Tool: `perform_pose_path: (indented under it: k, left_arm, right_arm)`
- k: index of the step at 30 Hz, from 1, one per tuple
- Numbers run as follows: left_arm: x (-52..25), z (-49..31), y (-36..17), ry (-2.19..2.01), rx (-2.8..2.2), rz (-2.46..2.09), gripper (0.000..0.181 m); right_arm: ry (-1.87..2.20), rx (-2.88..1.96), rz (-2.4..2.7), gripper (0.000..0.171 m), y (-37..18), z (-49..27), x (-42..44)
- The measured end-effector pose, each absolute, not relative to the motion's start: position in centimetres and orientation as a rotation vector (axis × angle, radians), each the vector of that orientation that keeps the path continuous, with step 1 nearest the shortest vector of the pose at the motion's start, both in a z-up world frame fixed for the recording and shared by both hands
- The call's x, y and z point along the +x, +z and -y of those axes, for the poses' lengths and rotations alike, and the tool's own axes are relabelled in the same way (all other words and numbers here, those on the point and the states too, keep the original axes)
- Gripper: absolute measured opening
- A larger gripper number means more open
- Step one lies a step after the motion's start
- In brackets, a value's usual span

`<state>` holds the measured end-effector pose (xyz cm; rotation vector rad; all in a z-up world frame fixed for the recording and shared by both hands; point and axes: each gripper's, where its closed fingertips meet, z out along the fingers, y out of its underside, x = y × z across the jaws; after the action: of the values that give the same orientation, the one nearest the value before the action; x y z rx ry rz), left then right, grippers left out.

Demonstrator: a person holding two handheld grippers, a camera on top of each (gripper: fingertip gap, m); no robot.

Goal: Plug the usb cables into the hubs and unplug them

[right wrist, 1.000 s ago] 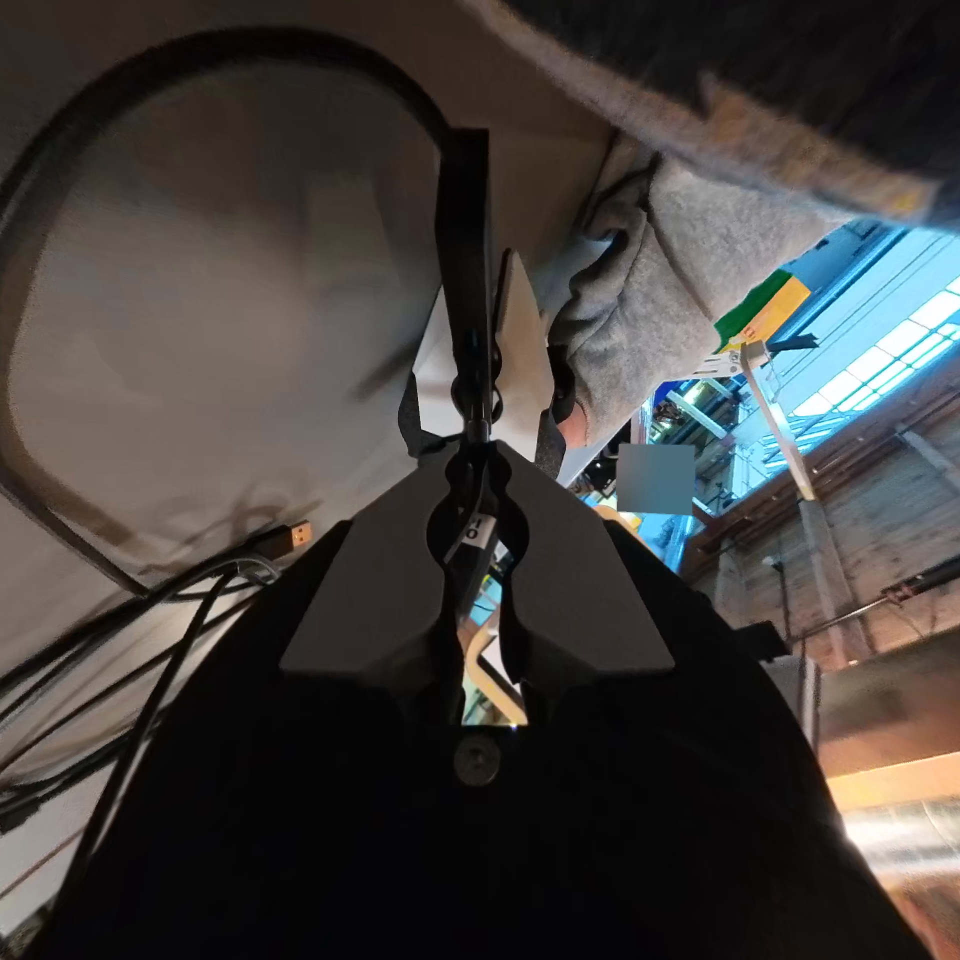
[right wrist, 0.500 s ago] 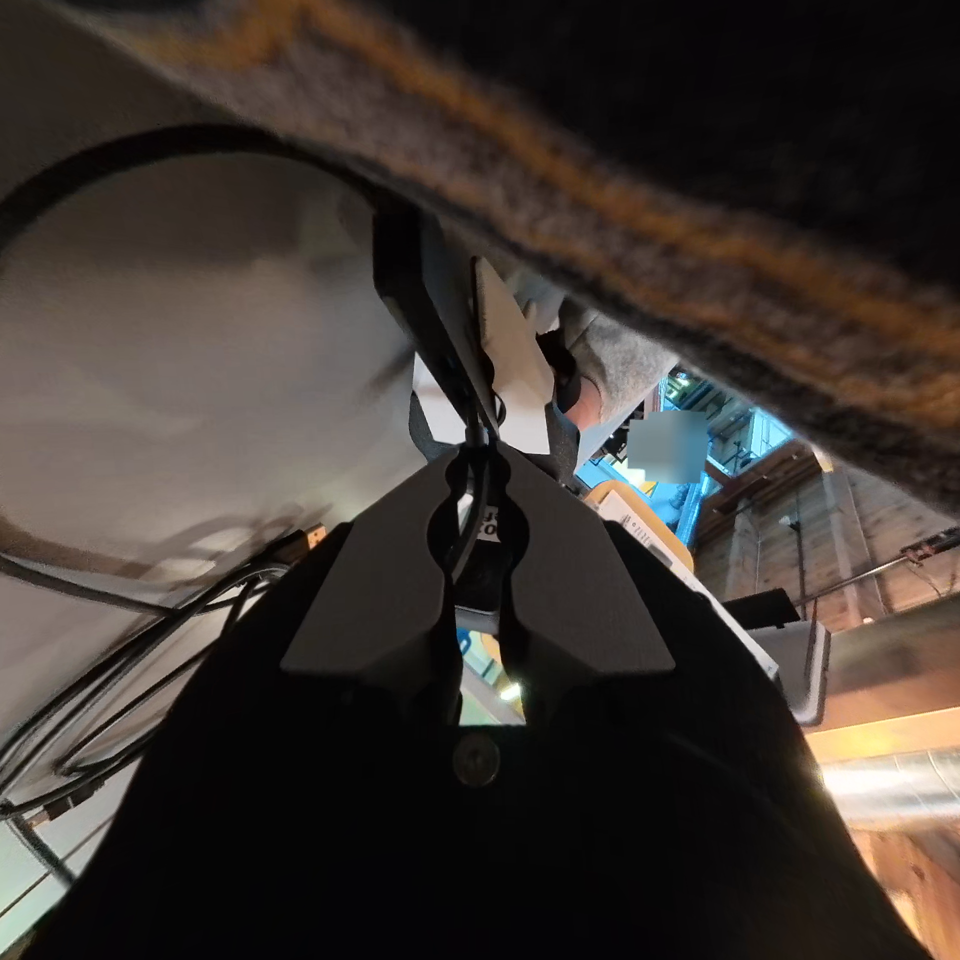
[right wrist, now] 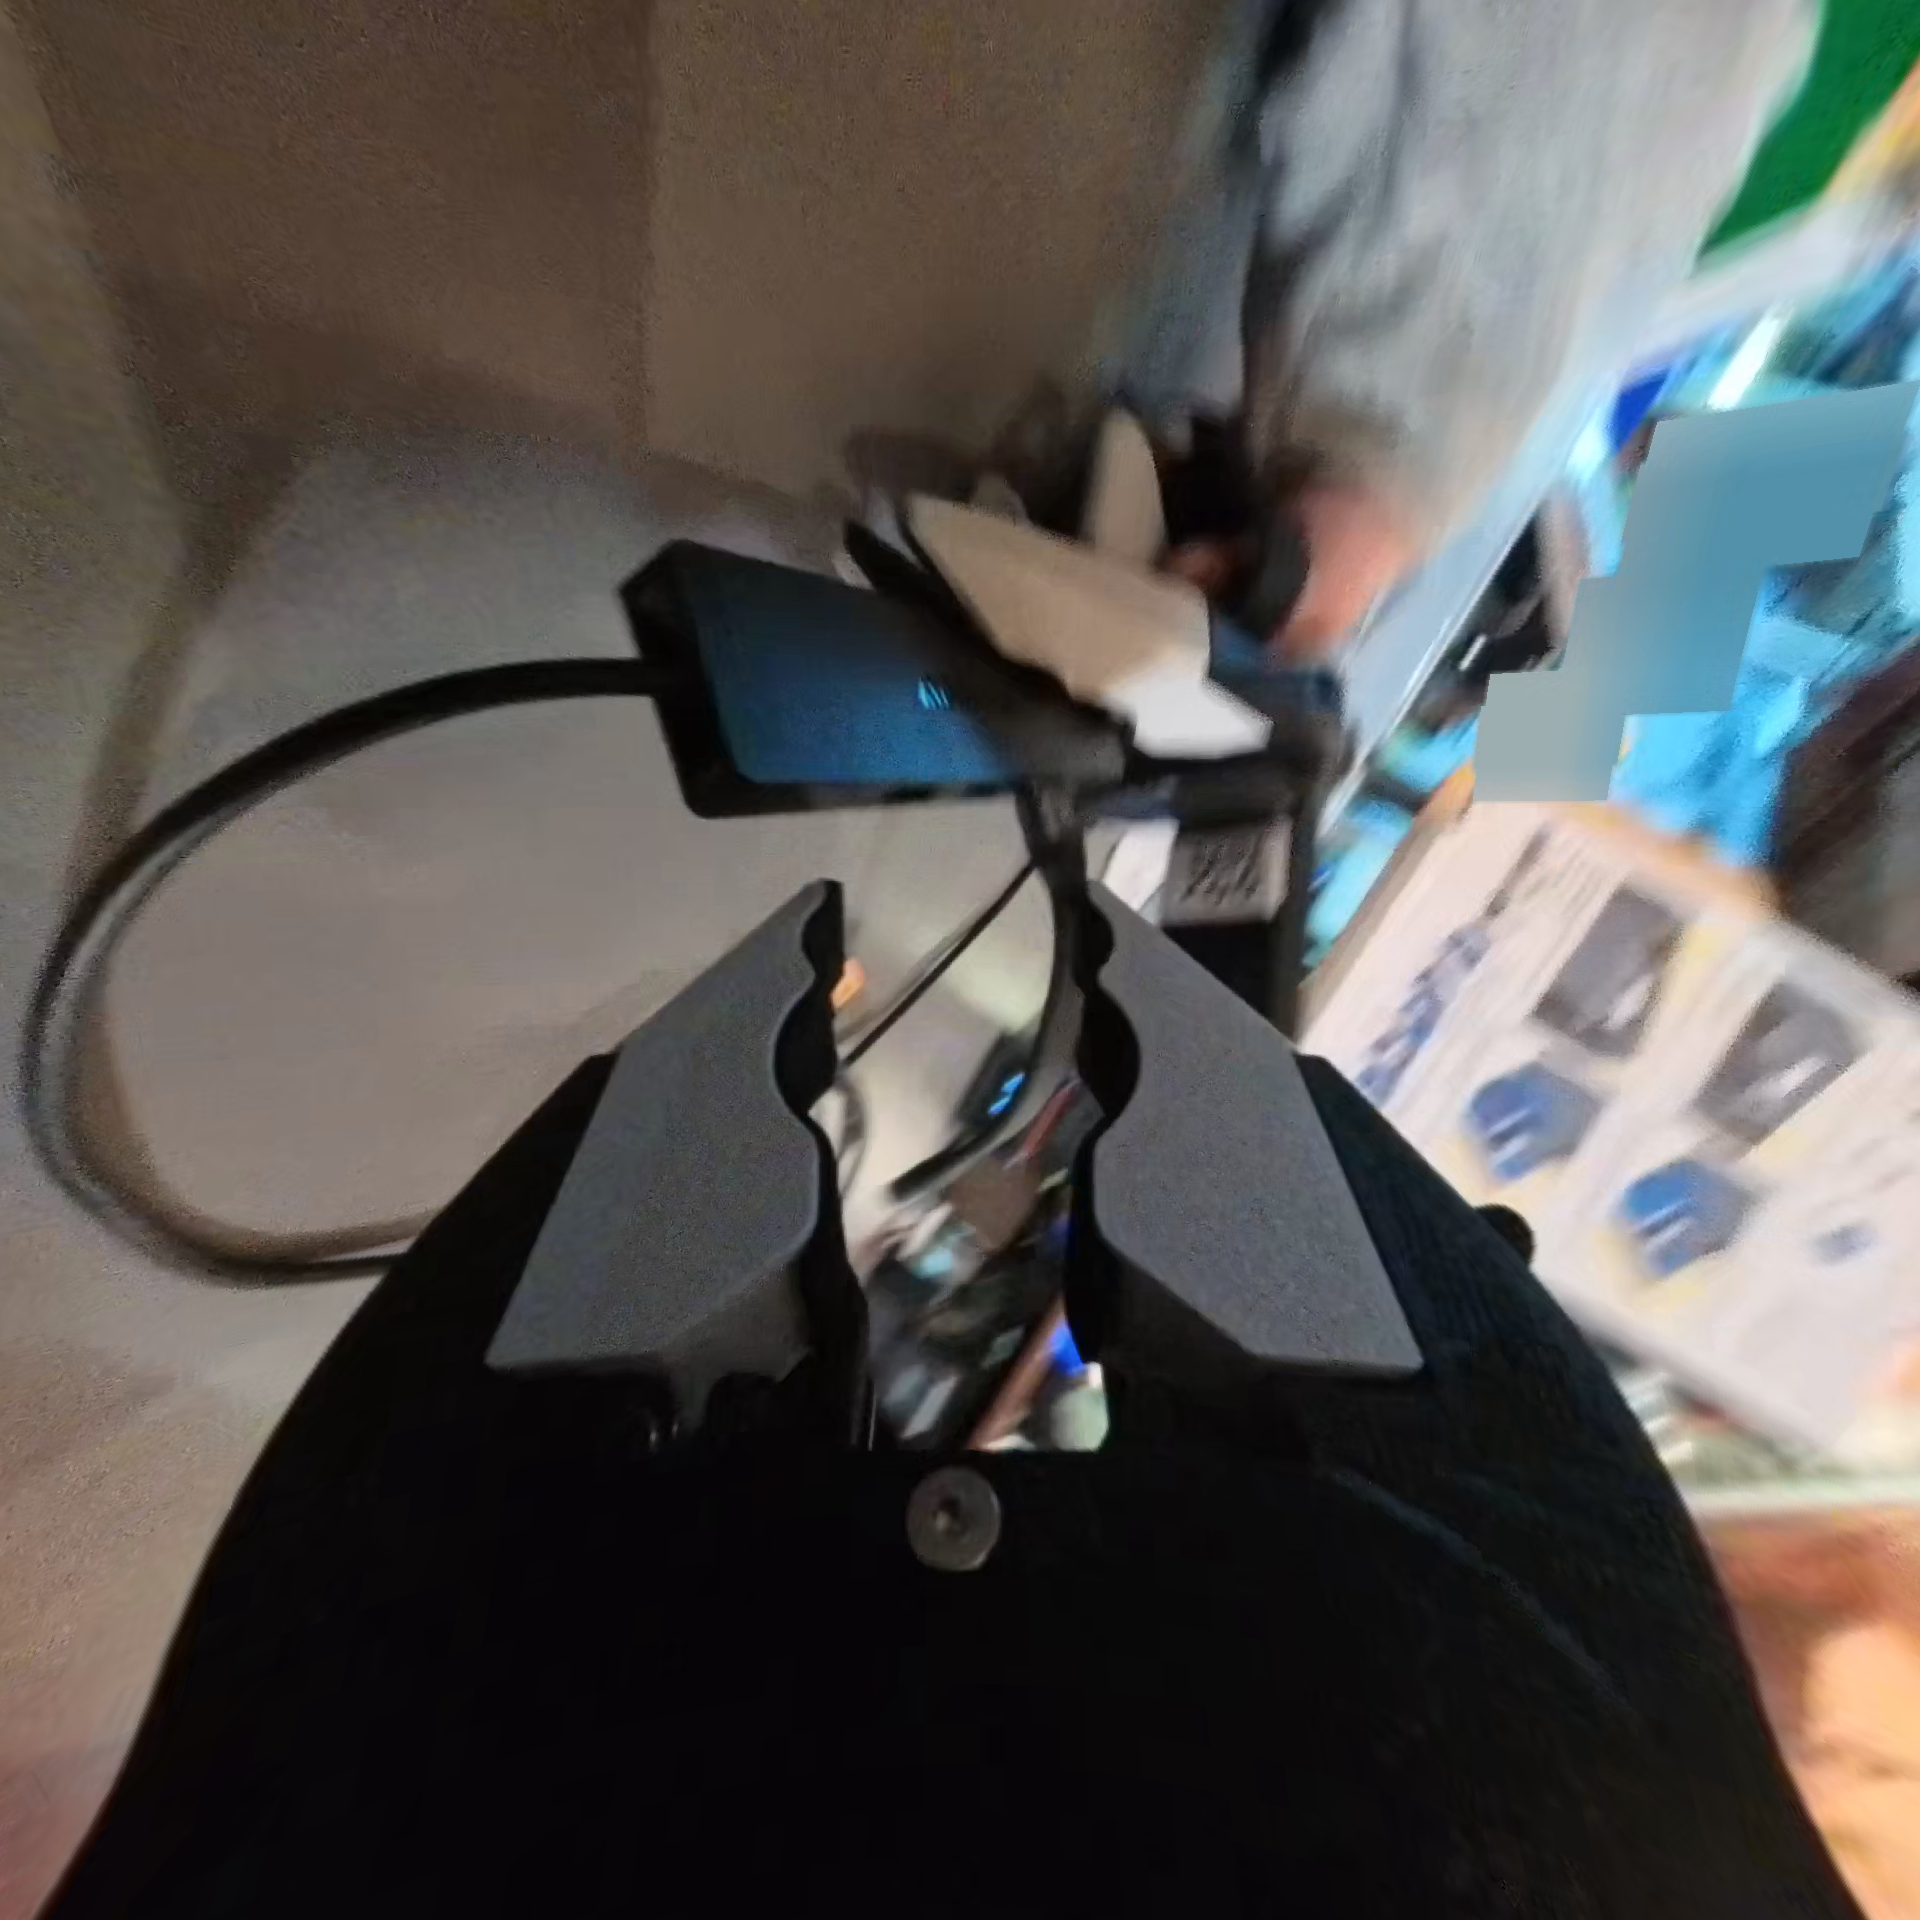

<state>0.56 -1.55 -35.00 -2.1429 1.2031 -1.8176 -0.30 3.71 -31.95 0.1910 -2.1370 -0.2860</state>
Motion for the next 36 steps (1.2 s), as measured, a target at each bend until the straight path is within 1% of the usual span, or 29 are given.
perform_pose_path:
  k: [1, 4, 6, 9, 10, 12, 13, 15, 16, 17, 18, 19, 20, 22, 23, 24, 30, 31, 32, 33, 36]
  left_arm:
    - [0.5, 1.0, -35.0, -1.761, -2.134, -1.157, 0.008]
    - [0.0, 0.0, -35.3, -1.578, -2.12, -1.069, 0.009]
    - [-0.1, -1.0, -35.3, -1.435, -2.087, -1.024, 0.009]
    - [-0.4, -1.8, -35.5, -1.285, -2.063, -1.007, 0.009]
    - [-0.3, -1.7, -35.6, -1.261, -2.064, -1.022, 0.009]
    - [-0.1, -1.4, -35.8, -1.22, -2.051, -1.075, 0.011]
    - [0.1, -1.3, -35.7, -1.201, -2.037, -1.096, 0.011]
    - [0.3, -1.2, -35.6, -1.179, -2.014, -1.113, 0.009]
    - [0.2, -1.6, -35.7, -1.15, -2.025, -1.098, 0.01]
    - [0.0, -2.2, -35.6, -1.126, -2.031, -1.041, 0.014]
    - [0.0, -3.1, -35.1, -1.122, -2.018, -0.957, 0.04]
    - [0.1, -3.3, -34.4, -1.148, -1.977, -0.919, 0.06]
    - [0.1, -3.2, -33.5, -1.179, -1.912, -0.918, 0.062]
    - [0.2, -2.9, -31.9, -1.205, -1.791, -0.925, 0.048]
    - [0.3, -2.6, -31.6, -1.217, -1.762, -0.94, 0.035]
    - [0.3, -2.2, -31.6, -1.233, -1.759, -0.964, 0.015]
    - [0.3, -1.5, -31.8, -1.287, -1.768, -0.987, 0.01]
    - [0.3, -1.4, -31.6, -1.281, -1.754, -0.988, 0.009]
    - [-0.1, -1.5, -31.7, -1.262, -1.768, -0.968, 0.009]
    - [-0.5, -1.6, -31.8, -1.256, -1.777, -0.948, 0.009]
    - [-2.0, -1.6, -30.9, -1.314, -1.737, -0.884, 0.009]
  right_arm:
    - [-0.258, 0.036, 2.148, 0.046, -31.3, -4.8, -0.1]
    - [-0.13, -0.41, 2.143, 0.046, -29.4, -7.4, 1.0]
    - [0.152, -0.803, 2.23, 0.046, -30.2, -6.9, 2.3]
    - [0.777, -1.335, 2.186, 0.046, -30.6, -3.3, 2.5]
    - [0.898, -1.43, 2.116, 0.046, -30.6, -2.8, 2.1]
    - [0.907, -1.536, 2.041, 0.044, -31.6, -3.1, 1.4]
    - [0.875, -1.549, 2.05, 0.039, -32.3, -3.0, 1.4]
    - [0.821, -1.543, 2.1, 0.012, -33.6, -2.6, 1.4]
    - [0.799, -1.531, 2.104, 0.01, -33.8, -2.6, 1.4]
    - [0.764, -1.527, 2.077, 0.009, -33.9, -3.0, 1.2]
    - [0.769, -1.534, 2.054, 0.009, -33.8, -3.2, 1.1]
    - [0.834, -1.547, 2.035, 0.009, -33.5, -2.8, 0.9]
    - [0.914, -1.571, 2.002, 0.008, -33.2, -2.5, 0.7]
    - [1.038, -1.604, 1.957, 0.009, -32.7, -2.1, 0.3]
    - [1.072, -1.614, 1.939, 0.008, -32.5, -2.1, 0.1]
    - [1.102, -1.622, 1.923, 0.009, -32.4, -2.1, -0.1]
    - [1.288, -1.669, 1.87, 0.009, -31.7, -1.6, -0.7]
    - [1.323, -1.658, 1.884, 0.012, -31.4, -1.4, -0.5]
    - [1.334, -1.657, 1.918, 0.02, -31.2, -1.4, 0.0]
    - [1.3, -1.673, 1.958, 0.026, -31.3, -1.9, 0.7]
    - [1.001, -1.716, 1.955, 0.028, -32.0, -6.7, 1.6]
